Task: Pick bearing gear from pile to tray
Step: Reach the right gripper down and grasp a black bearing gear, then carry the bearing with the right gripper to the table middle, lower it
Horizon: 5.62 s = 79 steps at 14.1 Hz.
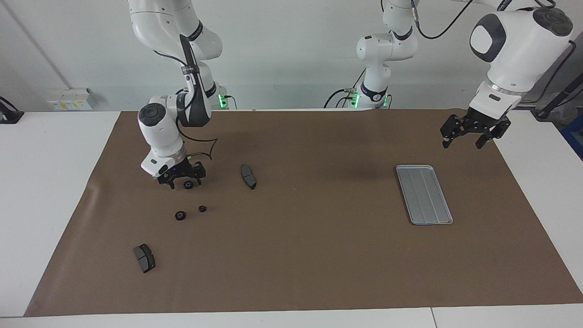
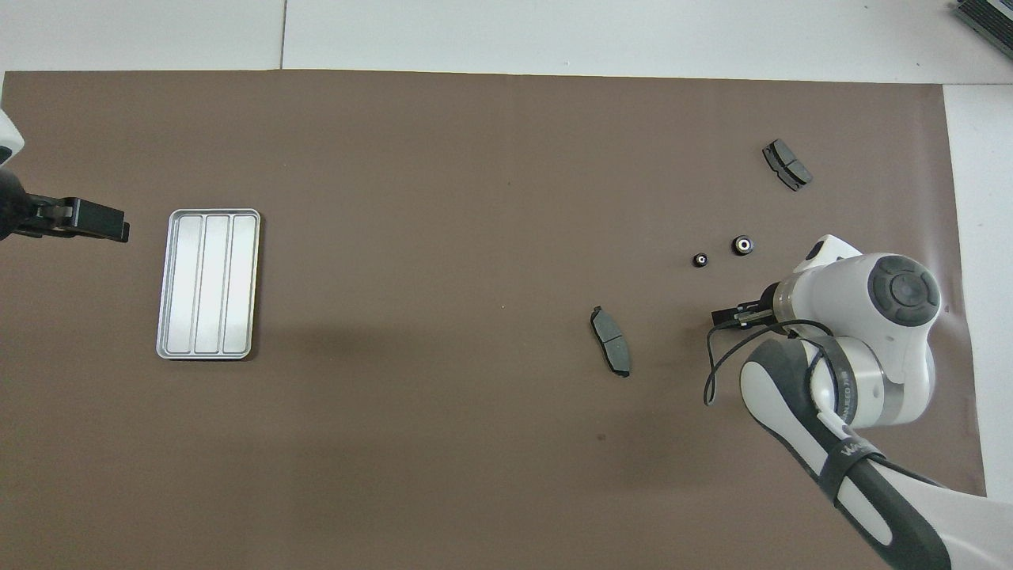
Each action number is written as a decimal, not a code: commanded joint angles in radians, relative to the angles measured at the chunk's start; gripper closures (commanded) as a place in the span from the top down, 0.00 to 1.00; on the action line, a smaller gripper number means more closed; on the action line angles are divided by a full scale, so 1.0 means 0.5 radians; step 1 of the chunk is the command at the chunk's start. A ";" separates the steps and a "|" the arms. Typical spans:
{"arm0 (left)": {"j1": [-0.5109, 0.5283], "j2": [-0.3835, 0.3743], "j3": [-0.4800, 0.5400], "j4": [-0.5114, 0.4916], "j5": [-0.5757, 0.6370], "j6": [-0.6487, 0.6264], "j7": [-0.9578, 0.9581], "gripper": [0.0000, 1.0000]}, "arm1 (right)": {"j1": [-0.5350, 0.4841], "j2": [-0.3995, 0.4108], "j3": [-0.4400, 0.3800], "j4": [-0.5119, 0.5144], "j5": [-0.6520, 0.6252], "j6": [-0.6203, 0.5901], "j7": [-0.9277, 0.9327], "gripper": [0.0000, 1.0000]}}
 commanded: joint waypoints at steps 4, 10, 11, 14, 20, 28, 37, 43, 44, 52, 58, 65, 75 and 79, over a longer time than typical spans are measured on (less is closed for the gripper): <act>-0.005 -0.053 0.010 -0.061 -0.014 0.011 0.006 1.00 | -0.041 -0.004 0.012 -0.043 0.033 0.030 -0.127 0.78; -0.005 -0.053 0.010 -0.061 -0.014 0.011 0.006 1.00 | -0.050 -0.007 0.012 -0.043 0.033 -0.004 -0.124 0.62; -0.005 -0.053 0.010 -0.061 -0.014 0.011 0.006 1.00 | -0.050 -0.007 0.012 -0.043 0.033 -0.007 -0.120 0.59; -0.001 -0.053 0.010 -0.061 -0.014 0.011 0.006 1.00 | -0.047 -0.007 0.015 -0.040 0.033 -0.013 -0.114 0.54; -0.005 -0.053 0.010 -0.058 -0.014 0.011 0.006 1.00 | -0.041 -0.022 0.015 -0.040 0.036 -0.130 -0.090 0.54; -0.002 -0.053 0.010 -0.061 -0.014 0.011 0.006 1.00 | -0.038 -0.026 0.015 -0.031 0.036 -0.176 -0.096 0.28; -0.001 -0.053 0.010 -0.061 -0.014 0.011 0.006 1.00 | -0.001 -0.087 0.015 0.116 0.036 -0.338 0.082 0.00; -0.001 -0.053 0.010 -0.061 -0.014 0.011 0.006 1.00 | 0.075 -0.216 0.048 0.477 0.036 -0.712 0.431 0.00; -0.001 -0.053 0.010 -0.061 -0.014 0.011 0.006 1.00 | 0.124 -0.204 0.054 0.585 0.036 -0.804 0.505 0.00; -0.001 -0.053 0.010 -0.061 -0.014 0.011 0.006 1.00 | 0.578 0.008 0.058 1.024 0.156 -0.921 1.201 0.00; -0.002 -0.053 0.010 -0.061 -0.014 0.011 0.006 1.00 | 0.919 0.293 0.058 1.181 0.153 -0.707 1.683 0.00; -0.005 -0.053 0.010 -0.061 -0.014 0.011 0.006 1.00 | 1.119 0.554 0.058 1.165 0.153 -0.416 1.831 0.00; -0.005 -0.053 0.010 -0.061 -0.014 0.011 0.006 1.00 | 1.235 0.723 0.058 1.126 0.125 -0.222 1.947 0.25; -0.014 -0.053 0.010 -0.061 -0.014 0.011 0.006 1.00 | 1.241 0.726 0.058 1.113 0.125 -0.185 1.950 0.57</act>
